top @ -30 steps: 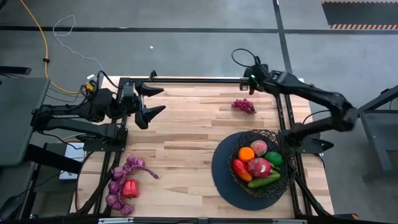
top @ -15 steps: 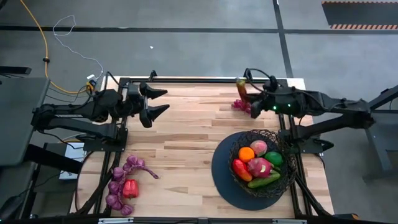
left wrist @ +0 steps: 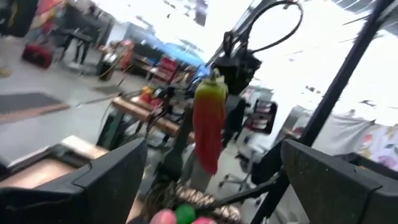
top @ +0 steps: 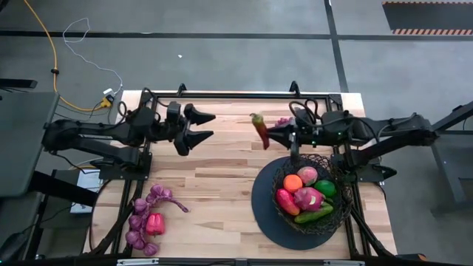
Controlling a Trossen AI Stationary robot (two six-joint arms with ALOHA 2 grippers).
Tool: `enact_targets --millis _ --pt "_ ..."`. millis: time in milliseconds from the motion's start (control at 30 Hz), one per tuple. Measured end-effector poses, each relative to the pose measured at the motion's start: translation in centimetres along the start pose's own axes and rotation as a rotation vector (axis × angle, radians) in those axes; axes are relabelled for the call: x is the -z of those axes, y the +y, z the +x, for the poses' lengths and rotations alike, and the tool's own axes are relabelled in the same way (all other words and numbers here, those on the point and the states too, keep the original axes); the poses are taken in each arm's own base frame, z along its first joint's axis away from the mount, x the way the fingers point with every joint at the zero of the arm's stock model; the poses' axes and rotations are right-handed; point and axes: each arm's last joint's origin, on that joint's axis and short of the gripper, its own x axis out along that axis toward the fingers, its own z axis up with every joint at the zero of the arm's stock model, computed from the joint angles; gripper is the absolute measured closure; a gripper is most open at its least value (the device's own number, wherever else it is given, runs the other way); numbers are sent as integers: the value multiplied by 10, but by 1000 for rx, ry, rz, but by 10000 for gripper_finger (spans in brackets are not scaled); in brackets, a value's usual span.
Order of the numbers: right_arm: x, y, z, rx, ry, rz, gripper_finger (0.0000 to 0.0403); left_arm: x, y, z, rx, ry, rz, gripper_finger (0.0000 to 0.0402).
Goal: Build produce basket
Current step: Put the red chili pepper into the basket
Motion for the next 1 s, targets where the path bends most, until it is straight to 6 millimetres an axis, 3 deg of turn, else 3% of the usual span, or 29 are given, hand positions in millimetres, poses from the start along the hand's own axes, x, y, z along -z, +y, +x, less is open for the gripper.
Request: enact_targets --millis 233,500,700,1000 --pt "1 10 17 -142 -23 8 357 14 -9 14 86 7 108 41" --pt "13 19 31 -167 2 -99 357 25 -20 16 130 37 194 41" --pt "13 20 30 -170 -7 -218 357 25 -26 13 157 33 236 41" --pt "12 18 30 -149 -15 -226 357 26 -27 13 160 39 258 41"
